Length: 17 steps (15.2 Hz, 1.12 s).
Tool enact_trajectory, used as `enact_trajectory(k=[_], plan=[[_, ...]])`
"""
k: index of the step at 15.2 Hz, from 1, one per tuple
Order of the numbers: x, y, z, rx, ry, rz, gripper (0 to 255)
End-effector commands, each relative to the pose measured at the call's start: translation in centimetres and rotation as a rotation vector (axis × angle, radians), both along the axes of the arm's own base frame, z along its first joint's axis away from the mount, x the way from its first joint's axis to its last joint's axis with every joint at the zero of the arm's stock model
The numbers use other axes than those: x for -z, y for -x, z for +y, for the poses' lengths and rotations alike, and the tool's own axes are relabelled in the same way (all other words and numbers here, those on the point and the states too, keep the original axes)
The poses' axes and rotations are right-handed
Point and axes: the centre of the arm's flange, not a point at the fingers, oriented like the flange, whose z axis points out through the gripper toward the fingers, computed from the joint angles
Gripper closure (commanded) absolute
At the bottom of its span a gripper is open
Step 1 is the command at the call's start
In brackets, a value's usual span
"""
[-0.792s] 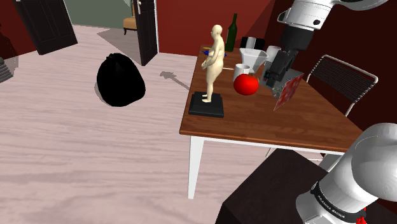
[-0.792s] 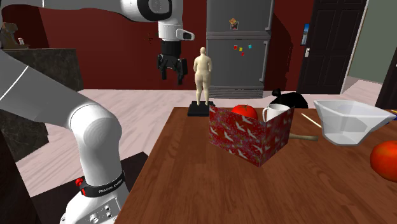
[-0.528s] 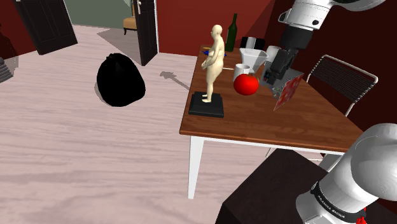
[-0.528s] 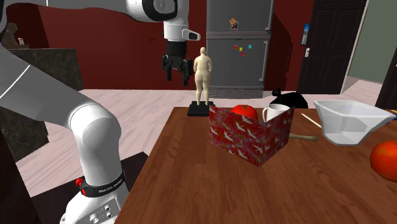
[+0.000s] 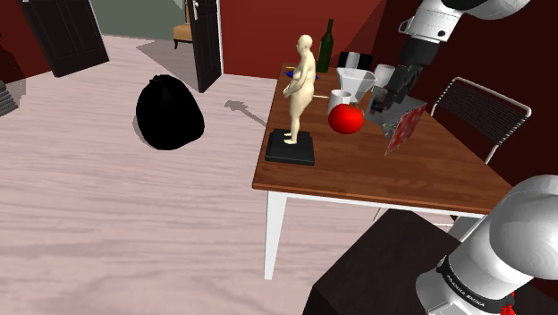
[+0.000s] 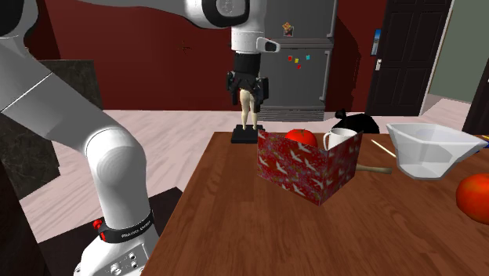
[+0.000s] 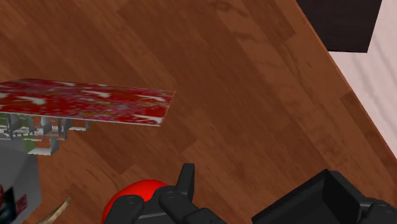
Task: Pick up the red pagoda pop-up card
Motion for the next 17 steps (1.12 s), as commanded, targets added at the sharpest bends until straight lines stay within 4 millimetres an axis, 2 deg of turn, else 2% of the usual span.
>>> enact_trajectory(k=[1, 17], plan=[[0.4, -0.7, -2.5, 0.011, 0.002, -0.002, 0], [2.1, -4.7, -22.9, 0.107, 0.013, -0.016, 0]])
